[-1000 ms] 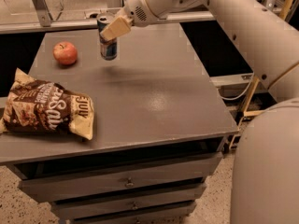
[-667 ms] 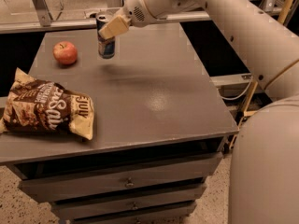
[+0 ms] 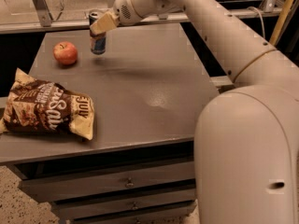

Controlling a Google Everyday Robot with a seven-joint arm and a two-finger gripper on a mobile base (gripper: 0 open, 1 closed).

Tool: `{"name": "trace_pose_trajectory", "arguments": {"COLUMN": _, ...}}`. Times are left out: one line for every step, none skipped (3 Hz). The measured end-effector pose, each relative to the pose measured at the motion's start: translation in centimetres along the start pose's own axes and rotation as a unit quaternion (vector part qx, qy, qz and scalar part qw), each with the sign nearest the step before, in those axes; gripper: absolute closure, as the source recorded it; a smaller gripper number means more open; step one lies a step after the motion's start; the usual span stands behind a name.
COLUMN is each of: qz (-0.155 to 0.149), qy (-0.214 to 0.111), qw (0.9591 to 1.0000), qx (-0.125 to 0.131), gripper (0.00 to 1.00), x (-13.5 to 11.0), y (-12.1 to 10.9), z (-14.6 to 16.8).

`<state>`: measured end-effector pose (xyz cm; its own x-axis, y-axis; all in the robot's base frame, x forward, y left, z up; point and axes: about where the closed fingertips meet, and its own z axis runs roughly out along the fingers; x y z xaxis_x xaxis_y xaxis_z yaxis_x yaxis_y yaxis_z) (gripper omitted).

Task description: Move redbull can near apple

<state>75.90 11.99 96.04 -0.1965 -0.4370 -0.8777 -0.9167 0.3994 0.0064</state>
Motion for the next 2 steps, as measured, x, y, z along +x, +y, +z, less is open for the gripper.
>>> {"name": "trace_pose_trajectory", "arguments": {"qz": 0.011, "qy": 0.025, "qw": 0.9996, "qx": -0.007, "gripper": 1.00, "x": -0.7, "y": -0.1, "z": 2.3}}
{"name": "trace_pose_trajectory", "arguments": {"qz": 0.015, "qy": 0.062, "qw": 0.9978, "qx": -0.018, "gripper": 0.82, "x": -0.5, "y": 0.5, "z": 3.8}}
